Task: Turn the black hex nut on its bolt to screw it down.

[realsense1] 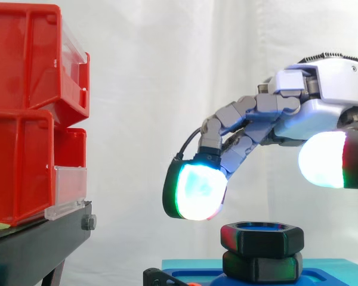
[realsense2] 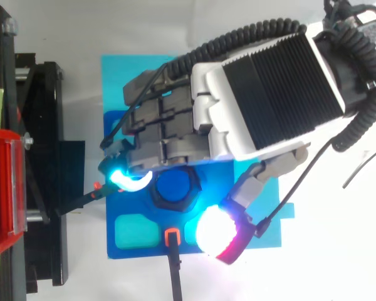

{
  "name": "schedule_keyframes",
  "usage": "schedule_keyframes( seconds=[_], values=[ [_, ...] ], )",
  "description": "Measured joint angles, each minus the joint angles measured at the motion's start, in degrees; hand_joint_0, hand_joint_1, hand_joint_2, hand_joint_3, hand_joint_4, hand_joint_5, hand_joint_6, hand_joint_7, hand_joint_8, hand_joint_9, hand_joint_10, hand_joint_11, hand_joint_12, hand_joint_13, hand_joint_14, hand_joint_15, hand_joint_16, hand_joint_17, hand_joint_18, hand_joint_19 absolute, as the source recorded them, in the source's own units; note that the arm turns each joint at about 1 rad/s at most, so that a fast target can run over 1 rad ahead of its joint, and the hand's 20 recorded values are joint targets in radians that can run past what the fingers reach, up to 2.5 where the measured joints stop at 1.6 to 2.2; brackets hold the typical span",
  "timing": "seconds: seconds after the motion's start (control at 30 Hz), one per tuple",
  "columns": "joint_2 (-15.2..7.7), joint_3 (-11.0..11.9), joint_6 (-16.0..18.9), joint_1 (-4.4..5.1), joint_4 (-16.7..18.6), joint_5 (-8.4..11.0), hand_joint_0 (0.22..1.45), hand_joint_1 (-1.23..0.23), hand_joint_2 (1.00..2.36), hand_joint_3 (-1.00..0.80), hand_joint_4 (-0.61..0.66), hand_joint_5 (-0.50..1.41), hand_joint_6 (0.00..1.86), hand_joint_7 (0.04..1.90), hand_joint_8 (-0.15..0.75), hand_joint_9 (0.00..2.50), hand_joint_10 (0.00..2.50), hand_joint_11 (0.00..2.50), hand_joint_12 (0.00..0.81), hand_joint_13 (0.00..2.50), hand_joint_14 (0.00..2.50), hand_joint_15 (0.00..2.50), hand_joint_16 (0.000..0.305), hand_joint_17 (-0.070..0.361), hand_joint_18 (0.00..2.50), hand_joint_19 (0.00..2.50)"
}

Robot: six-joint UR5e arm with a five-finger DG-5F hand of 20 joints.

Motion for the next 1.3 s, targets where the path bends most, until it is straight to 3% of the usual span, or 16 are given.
schedule_keyframes(
  seconds=[0.27, 0.43, 0.63, 0.9, 1.07, 1.3],
  values=[
    [-0.03, 0.0, -0.03, 2.16, 1.42, 2.63, 0.44, -0.43, 1.0, -0.5, 0.31, -0.17, 0.6, 0.9, 0.352, 0.74, 0.01, 0.53, 0.368, 0.74, 0.01, 0.25, 0.046, 0.104, 0.62, 0.29],
    [-0.04, -0.02, -0.16, 3.75, 0.36, 5.09, 0.44, -0.43, 1.0, -0.5, 0.31, -0.17, 0.6, 0.9, 0.352, 0.74, 0.01, 0.54, 0.369, 0.75, 0.01, 0.25, 0.046, 0.104, 0.62, 0.29],
    [-0.06, -0.2, -0.39, 4.91, -0.72, 6.87, 0.44, -0.43, 1.0, -0.5, 0.31, -0.17, 0.6, 0.9, 0.352, 0.74, 0.01, 0.53, 0.369, 0.75, 0.01, 0.25, 0.046, 0.104, 0.62, 0.29],
    [-0.05, -1.71, -0.41, 5.56, -0.48, 7.65, 0.45, -0.43, 1.0, -0.5, 0.29, -0.18, 0.71, 0.74, 0.352, 0.73, 0.01, 0.53, 0.371, 0.75, 0.01, 0.25, 0.046, 0.103, 0.62, 0.27],
    [-0.04, -1.84, -0.41, 5.55, -0.56, 7.68, 0.45, -0.43, 1.0, -0.5, 0.28, -0.2, 0.81, 0.64, 0.353, 0.74, 0.01, 0.54, 0.369, 0.75, 0.01, 0.25, 0.046, 0.103, 0.62, 0.27],
    [-0.04, -1.86, -0.45, 5.24, -0.61, 7.51, 0.45, -0.43, 1.0, -0.5, 0.29, -0.2, 0.84, 0.63, 0.352, 0.73, 0.01, 0.54, 0.367, 0.75, 0.01, 0.25, 0.046, 0.103, 0.62, 0.27]
  ],
)
